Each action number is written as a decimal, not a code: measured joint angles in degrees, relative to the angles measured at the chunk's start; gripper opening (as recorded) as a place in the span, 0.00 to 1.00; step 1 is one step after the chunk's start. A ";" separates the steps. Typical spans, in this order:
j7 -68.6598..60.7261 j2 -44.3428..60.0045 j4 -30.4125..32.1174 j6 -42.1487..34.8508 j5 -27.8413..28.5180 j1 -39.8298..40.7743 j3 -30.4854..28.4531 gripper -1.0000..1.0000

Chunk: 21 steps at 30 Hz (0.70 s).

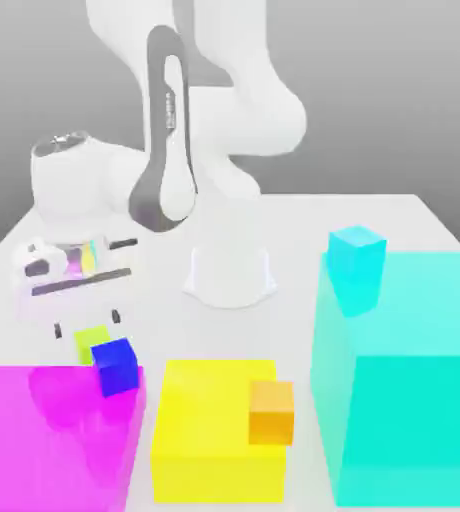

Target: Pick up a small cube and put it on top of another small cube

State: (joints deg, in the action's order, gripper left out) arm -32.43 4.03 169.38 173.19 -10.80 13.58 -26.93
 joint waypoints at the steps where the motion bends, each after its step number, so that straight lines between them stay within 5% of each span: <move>1: -2.81 1.30 -0.36 0.89 -3.97 2.83 3.77 0.50; 7: -10.96 8.36 -1.81 6.89 -14.07 22.56 25.57 0.50; 8: -11.61 9.35 -1.93 7.79 -14.66 24.82 27.84 0.00; 15: -11.72 9.50 -1.95 7.81 -14.74 25.45 28.45 0.00; 21: -3.45 3.15 -0.68 2.58 -4.73 12.44 13.37 0.00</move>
State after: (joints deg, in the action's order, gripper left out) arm -35.88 7.18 168.69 175.77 -15.53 26.02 -13.56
